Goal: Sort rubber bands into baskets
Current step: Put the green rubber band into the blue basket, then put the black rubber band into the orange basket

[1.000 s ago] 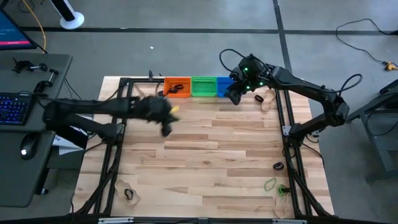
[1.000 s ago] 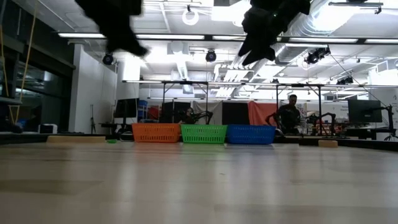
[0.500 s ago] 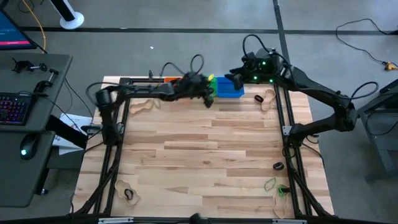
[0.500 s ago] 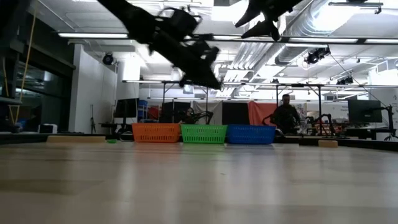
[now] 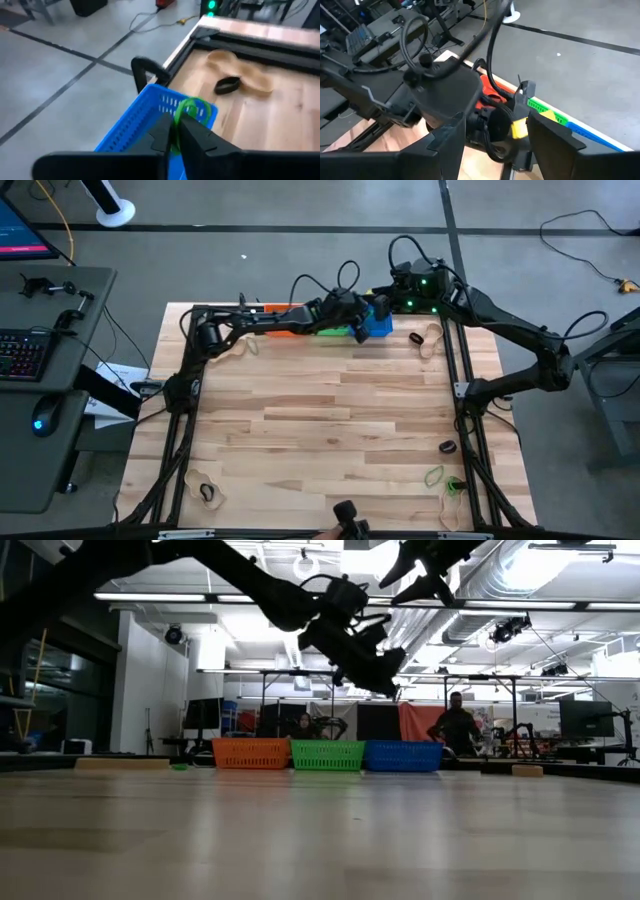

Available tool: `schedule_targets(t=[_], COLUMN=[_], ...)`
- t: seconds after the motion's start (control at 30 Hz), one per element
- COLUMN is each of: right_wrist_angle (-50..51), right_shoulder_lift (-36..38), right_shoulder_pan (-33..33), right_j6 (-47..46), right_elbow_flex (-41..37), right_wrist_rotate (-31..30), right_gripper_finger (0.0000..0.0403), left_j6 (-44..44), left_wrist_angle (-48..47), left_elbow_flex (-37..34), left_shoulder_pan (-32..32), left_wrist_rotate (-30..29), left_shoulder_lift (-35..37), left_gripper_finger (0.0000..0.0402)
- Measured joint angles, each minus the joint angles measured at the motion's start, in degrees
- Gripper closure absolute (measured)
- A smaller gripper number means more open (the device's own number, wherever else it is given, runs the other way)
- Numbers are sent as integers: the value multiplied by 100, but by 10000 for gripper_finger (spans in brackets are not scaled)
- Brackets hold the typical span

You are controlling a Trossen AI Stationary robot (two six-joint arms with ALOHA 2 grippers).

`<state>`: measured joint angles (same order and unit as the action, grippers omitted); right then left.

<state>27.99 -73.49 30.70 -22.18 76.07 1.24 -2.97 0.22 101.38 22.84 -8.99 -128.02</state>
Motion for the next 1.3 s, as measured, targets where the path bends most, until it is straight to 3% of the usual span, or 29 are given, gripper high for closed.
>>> schedule_targets(t=[0.4, 0.5, 0.7, 0.77, 0.83, 1.03, 1.17, 1.3], right_wrist_angle=[-69, -95, 379, 816, 1460, 3240, 3162, 2440], right_shoulder_lift=[0, 0, 0, -2, -2, -115, -123, -324], right_shoulder_pan=[0, 2, 4, 4, 4, -48, 175, 1084], right_j6=[5, -6, 42, 131, 167, -323, -612, -445], right_elbow_flex=[0, 0, 0, 0, 0, -89, -816, -1653], right_wrist_rotate=[-112, -120, -305, -313, -287, -521, -721, -693], right_gripper_finger=[203, 203, 203, 203, 203, 203, 203, 203], left_j6=[436, 554, 499, 582, 826, 2332, 3613, 4333], left_wrist_angle=[-272, -1323, -3594, -3790, -3411, -1229, 107, 1069], left_elbow_flex=[56, 44, -124, -615, -1401, -4444, -5779, -6395], left_shoulder_pan=[170, 163, 184, 187, 184, 29, -266, -550], left_wrist_rotate=[-13, 294, 1478, 1704, 1856, 2061, 1815, 1028], left_shoulder_lift=[-26, 231, 1092, 1495, 2130, 4492, 5929, 6881], left_gripper_finger=[242, 222, 216, 216, 216, 216, 216, 216])
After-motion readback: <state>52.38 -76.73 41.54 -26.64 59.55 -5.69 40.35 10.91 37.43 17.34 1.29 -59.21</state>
